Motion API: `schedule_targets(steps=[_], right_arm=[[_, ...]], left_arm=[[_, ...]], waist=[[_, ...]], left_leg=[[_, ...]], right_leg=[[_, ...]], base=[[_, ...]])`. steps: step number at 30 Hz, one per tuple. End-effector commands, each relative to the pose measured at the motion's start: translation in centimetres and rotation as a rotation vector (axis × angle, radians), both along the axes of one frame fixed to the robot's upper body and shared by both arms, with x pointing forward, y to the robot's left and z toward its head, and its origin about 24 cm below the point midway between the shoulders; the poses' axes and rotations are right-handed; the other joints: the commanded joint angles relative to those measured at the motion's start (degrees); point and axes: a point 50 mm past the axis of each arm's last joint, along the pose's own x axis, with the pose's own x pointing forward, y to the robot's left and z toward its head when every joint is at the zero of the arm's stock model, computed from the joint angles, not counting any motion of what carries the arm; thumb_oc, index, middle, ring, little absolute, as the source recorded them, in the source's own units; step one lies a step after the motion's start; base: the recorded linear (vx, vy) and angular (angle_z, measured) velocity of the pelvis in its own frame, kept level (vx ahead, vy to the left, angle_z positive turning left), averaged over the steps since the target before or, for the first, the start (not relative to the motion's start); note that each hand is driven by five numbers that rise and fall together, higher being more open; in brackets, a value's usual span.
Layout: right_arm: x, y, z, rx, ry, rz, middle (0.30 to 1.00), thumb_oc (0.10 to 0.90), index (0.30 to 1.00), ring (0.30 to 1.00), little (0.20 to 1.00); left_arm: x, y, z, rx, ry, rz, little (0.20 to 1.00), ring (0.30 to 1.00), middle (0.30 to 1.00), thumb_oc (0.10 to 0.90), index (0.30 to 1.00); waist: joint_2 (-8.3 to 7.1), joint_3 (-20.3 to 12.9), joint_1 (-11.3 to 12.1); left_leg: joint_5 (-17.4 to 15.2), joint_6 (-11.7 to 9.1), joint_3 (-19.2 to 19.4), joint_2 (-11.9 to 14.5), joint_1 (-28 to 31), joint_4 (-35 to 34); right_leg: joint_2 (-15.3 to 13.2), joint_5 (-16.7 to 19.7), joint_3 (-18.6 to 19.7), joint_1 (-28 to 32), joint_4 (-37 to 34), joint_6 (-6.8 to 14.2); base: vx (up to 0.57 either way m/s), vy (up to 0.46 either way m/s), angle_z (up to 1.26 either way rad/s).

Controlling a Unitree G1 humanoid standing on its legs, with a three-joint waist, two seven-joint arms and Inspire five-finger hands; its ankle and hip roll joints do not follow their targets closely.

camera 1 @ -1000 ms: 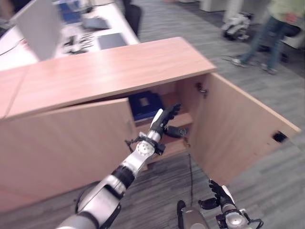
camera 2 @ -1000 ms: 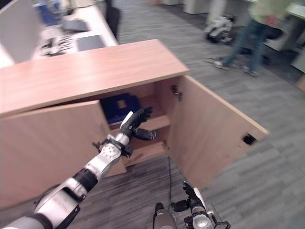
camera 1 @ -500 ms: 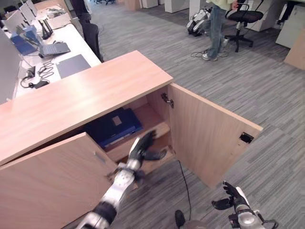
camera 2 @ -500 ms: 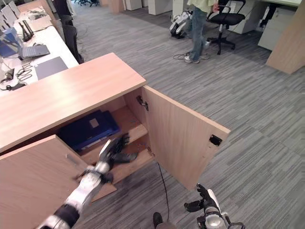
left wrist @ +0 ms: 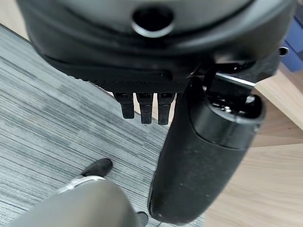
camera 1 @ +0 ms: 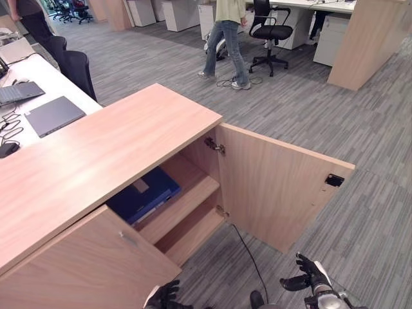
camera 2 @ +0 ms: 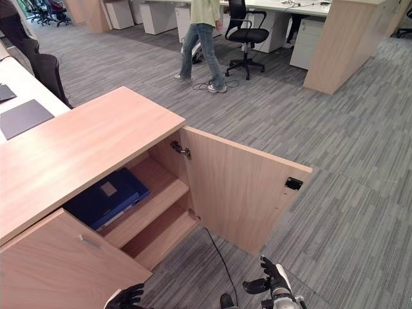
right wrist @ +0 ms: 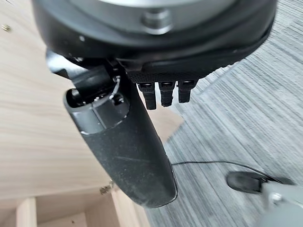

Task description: Put the empty folder in the office cabinet

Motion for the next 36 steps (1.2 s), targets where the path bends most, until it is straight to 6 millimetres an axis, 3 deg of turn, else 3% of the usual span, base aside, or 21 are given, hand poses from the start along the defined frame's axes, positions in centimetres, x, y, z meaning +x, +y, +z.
schedule_targets(steps=[1, 3, 5, 9, 16, 25, 31, 32, 36], right_arm=[[5.0, -2.8, 4.0, -0.020, -0.274, -0.148, 0.900, 0.800, 0.900, 0.900, 0.900], [5.3, -5.2, 5.3, -0.035, -0.334, -0.269, 0.900, 0.800, 0.900, 0.900, 0.900], [5.4, -6.0, 5.7, -0.050, -0.348, -0.296, 0.900, 0.800, 0.900, 0.900, 0.900], [6.8, -9.0, 8.7, -0.118, -0.440, -0.357, 0.900, 0.800, 0.900, 0.900, 0.900], [9.8, -10.4, 13.1, -0.155, -0.607, -0.365, 0.900, 0.800, 0.900, 0.900, 0.900], [14.0, -8.1, 17.2, -0.156, -0.741, -0.221, 0.900, 0.800, 0.900, 0.900, 0.900], [16.9, -3.9, 19.1, -0.131, -0.804, -0.037, 0.900, 0.800, 0.900, 0.900, 0.900], [17.7, -2.1, 19.4, -0.104, -0.822, 0.018, 0.900, 0.800, 0.900, 0.900, 0.900], [18.6, 0.2, 19.6, -0.065, -0.829, 0.091, 0.900, 0.800, 0.900, 0.900, 0.900]], left_arm=[[3.7, 0.4, 1.2, 0.031, -0.128, -0.036, 0.900, 0.900, 0.900, 0.800, 0.900], [3.1, 1.0, 0.8, 0.050, -0.078, -0.014, 0.900, 0.900, 0.900, 0.800, 0.900], [2.7, 1.1, 0.6, 0.060, -0.058, -0.020, 0.900, 0.900, 0.900, 0.800, 0.900], [2.1, 1.3, 0.4, 0.080, -0.018, -0.060, 0.900, 0.900, 0.900, 0.800, 0.900], [1.3, 1.4, 0.0, 0.091, 0.029, -0.098, 0.900, 0.900, 0.900, 0.800, 0.900], [1.2, 1.4, 0.0, 0.109, 0.039, -0.146, 0.900, 0.900, 0.900, 0.800, 0.900], [1.2, 1.5, 0.0, 0.127, 0.054, -0.154, 0.900, 0.900, 0.900, 0.800, 0.900], [1.1, 1.5, -0.1, 0.135, 0.062, -0.162, 0.900, 0.900, 0.900, 0.800, 0.900], [1.1, 1.4, -0.1, 0.137, 0.065, -0.166, 0.900, 0.900, 0.900, 0.800, 0.900]], waist=[[-2.04, -2.33, 0.74], [-2.24, -2.91, 0.48], [-2.30, -3.09, 0.36], [-2.35, -3.32, 0.49], [-2.34, -3.54, 0.95], [-2.27, -3.57, 2.19], [-2.34, -3.43, 3.11], [-2.42, -3.41, 3.49], [-2.43, -3.59, 4.16]], left_leg=[[-1.87, -5.18, -0.52, 4.97, 1.74, -0.09], [-2.28, -5.07, -0.74, 4.81, 1.85, -0.09], [-3.15, -4.99, -0.86, 4.71, 2.31, -0.09], [-3.04, -4.93, -0.53, 4.71, 2.49, -0.09], [-3.36, -4.89, -0.49, 4.60, 2.83, -0.09], [-3.33, -4.99, -0.78, 4.67, 2.88, -0.09], [-3.76, -5.10, -1.27, 4.73, 2.97, -0.09], [-2.93, -5.15, -1.47, 4.84, 2.54, -0.09], [-3.53, -5.21, -1.89, 4.92, 2.88, -0.09]], right_leg=[[-2.59, -5.48, -0.85, 1.40, 3.52, 5.02], [-2.97, -5.53, -1.31, 1.60, 3.44, 5.12], [-3.11, -6.12, -1.38, 2.16, 3.23, 5.26], [-3.32, -5.50, -1.42, 2.01, 3.00, 5.32], [-3.60, -5.36, -1.65, 2.31, 2.66, 5.51], [-3.94, -5.25, -2.39, 2.67, 2.30, 5.50], [-4.10, -5.82, -3.56, 3.57, 1.88, 5.53], [-4.05, -5.41, -3.74, 3.31, 2.04, 5.30], [-4.01, -6.11, -4.46, 4.21, 1.78, 5.23]], base=[[-0.01, 0.044, 0.01], [-0.02, 0.018, 0.00], [0.02, 0.016, 0.01], [0.00, 0.000, 0.00], [0.00, 0.000, 0.00], [0.00, 0.000, 0.00], [0.02, -0.003, 0.01], [0.01, -0.007, 0.05], [0.00, -0.002, 0.01]])
